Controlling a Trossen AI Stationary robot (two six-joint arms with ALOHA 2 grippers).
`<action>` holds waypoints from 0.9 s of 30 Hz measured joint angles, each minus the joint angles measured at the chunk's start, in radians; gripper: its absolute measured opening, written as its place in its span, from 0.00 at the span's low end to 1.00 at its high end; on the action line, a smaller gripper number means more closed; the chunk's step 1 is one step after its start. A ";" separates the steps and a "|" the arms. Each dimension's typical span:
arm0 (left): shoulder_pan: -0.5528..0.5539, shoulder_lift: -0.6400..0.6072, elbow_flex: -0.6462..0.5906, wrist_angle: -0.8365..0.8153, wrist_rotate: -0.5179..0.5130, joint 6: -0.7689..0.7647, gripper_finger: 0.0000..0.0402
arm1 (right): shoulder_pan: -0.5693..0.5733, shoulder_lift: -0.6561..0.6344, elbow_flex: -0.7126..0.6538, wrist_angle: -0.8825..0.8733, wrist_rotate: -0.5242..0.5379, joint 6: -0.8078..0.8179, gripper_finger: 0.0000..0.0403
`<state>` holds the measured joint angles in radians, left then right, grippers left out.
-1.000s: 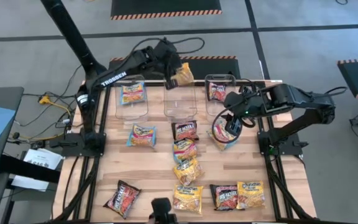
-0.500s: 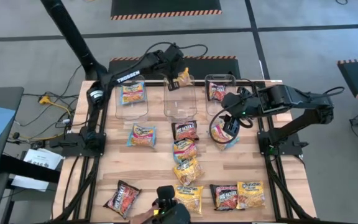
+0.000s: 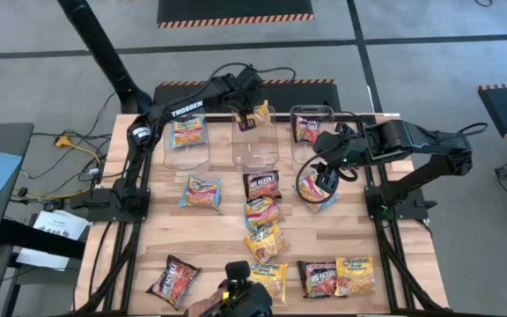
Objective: Sort Maruchan noodles
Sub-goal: Put the yellow noodle pack into the middle transparent bin
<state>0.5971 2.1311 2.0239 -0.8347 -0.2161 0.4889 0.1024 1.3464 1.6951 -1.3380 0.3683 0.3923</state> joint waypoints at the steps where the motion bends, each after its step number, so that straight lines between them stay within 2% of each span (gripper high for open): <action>1: 0.003 0.000 0.000 0.000 0.004 0.000 0.00 | 0.000 0.000 0.000 0.000 0.000 0.000 0.56; 17: 0.010 0.064 0.000 0.015 0.010 -0.041 0.00 | 0.000 0.000 0.000 0.003 -0.002 0.002 0.56; 22: 0.014 0.064 0.000 0.011 0.089 -0.058 0.01 | 0.000 0.000 0.000 0.003 -0.001 0.001 0.56; 27: 0.012 0.064 0.000 0.007 0.131 -0.057 0.08 | 0.000 0.000 0.000 0.003 -0.002 0.000 0.56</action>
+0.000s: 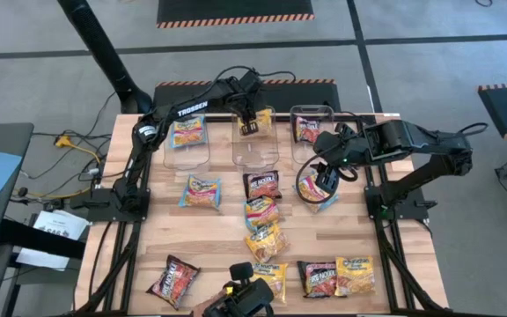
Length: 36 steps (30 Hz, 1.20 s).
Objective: Sort Maruchan noodles
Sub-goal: Put the yellow noodle pack into the middle transparent bin, then put the black noodle pack into the right transparent bin
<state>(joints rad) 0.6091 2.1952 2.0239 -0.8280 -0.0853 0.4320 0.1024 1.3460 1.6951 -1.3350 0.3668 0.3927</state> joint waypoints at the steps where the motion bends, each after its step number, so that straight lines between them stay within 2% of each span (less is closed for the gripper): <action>1: 0.000 0.000 0.000 -0.001 0.000 -0.001 0.10 | 0.000 0.000 0.000 0.000 0.000 0.000 0.56; 8: 0.000 0.000 0.001 -0.011 -0.066 -0.081 0.18 | 0.000 0.000 0.000 0.000 0.000 0.000 0.56; 11: 0.000 0.000 0.042 -0.076 -0.048 -0.085 0.18 | 0.000 0.000 0.000 0.000 0.000 0.000 0.56; 21: -0.021 -0.003 0.334 -0.469 0.084 -0.131 0.18 | 0.001 0.000 0.000 -0.002 -0.004 0.000 0.56; 29: -0.067 -0.156 0.283 -0.522 0.185 -0.180 0.18 | 0.007 0.000 0.000 -0.023 -0.128 0.046 0.56; 36: -0.111 -0.283 0.283 -0.548 0.204 -0.223 0.18 | 0.072 0.000 -0.047 -0.036 -0.135 0.106 0.56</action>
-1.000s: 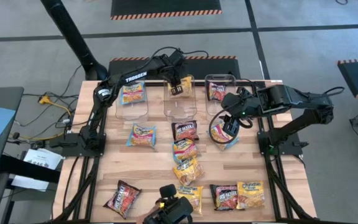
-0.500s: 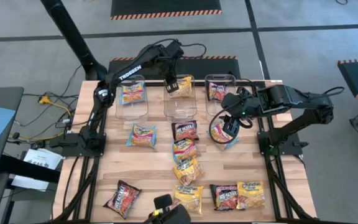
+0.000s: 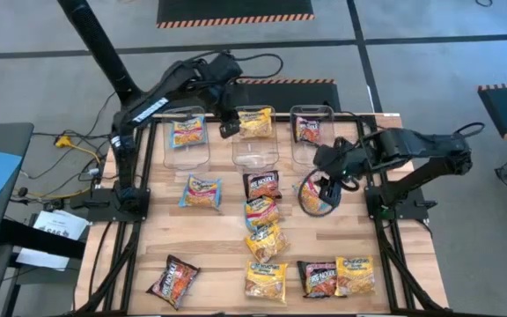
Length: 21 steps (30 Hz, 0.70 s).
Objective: Sort Maruchan noodles
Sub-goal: Put the black noodle pack into the right transparent bin
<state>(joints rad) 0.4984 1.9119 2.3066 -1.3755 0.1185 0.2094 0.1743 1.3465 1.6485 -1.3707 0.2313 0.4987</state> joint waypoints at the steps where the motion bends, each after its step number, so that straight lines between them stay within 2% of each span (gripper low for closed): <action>1: -0.008 -0.017 0.000 -0.003 0.000 -0.010 0.18 | 0.012 0.001 -0.011 -0.011 -0.001 0.015 0.56; 9: -0.087 -0.110 0.000 -0.061 -0.030 -0.080 0.18 | 0.112 -0.001 -0.136 0.004 -0.002 0.140 0.56; 16: -0.201 -0.129 -0.001 -0.079 -0.065 -0.144 0.18 | 0.219 0.000 -0.223 0.024 -0.069 0.269 0.56; 21: -0.292 -0.129 -0.001 -0.083 -0.160 -0.169 0.18 | 0.294 -0.001 -0.279 0.056 -0.125 0.368 0.56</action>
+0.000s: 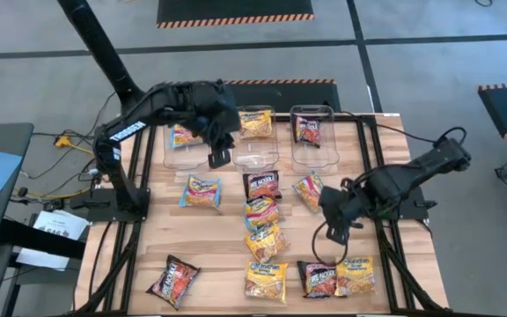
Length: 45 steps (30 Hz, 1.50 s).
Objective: Sort Maruchan noodles
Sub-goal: Put the black noodle pack into the right transparent bin
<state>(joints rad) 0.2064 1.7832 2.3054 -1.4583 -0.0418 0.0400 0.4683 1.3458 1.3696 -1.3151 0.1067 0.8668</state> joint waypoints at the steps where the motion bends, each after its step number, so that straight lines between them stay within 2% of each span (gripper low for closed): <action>1: -0.017 0.000 0.000 -0.004 -0.008 -0.008 0.18 | 0.017 0.000 -0.010 0.010 -0.010 0.019 0.56; 5: -0.078 0.000 0.000 -0.035 -0.018 -0.026 0.18 | 0.082 0.000 -0.029 0.048 -0.032 0.078 0.56; 12: -0.157 -0.002 -0.027 -0.043 -0.099 -0.063 0.18 | 0.176 0.000 -0.085 0.209 -0.032 0.133 0.56; 17: -0.202 -0.058 -0.183 0.013 -0.146 -0.101 0.18 | 0.227 0.023 -0.104 0.282 -0.032 0.176 0.56; 25: -0.246 -0.241 -0.579 0.296 -0.156 -0.171 0.18 | 0.280 0.120 -0.103 0.354 -0.032 0.133 0.56; 30: -0.247 -0.349 -0.763 0.431 -0.154 -0.241 0.18 | 0.284 0.202 -0.103 0.389 -0.068 0.077 0.56; 37: -0.253 -0.428 -0.887 0.537 -0.154 -0.299 0.18 | 0.283 0.286 -0.103 0.456 -0.109 0.067 0.56; 40: -0.256 -0.430 -0.897 0.537 -0.152 -0.299 0.18 | 0.274 0.311 -0.103 0.479 -0.155 0.067 0.56; 45: -0.271 -0.429 -0.898 0.538 -0.149 -0.289 0.18 | 0.273 0.350 -0.103 0.496 -0.162 0.051 0.56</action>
<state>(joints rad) -0.0647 1.3540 1.4078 -0.9207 -0.1908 -0.2495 0.7410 1.6959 1.2667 -0.8188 -0.0555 0.9180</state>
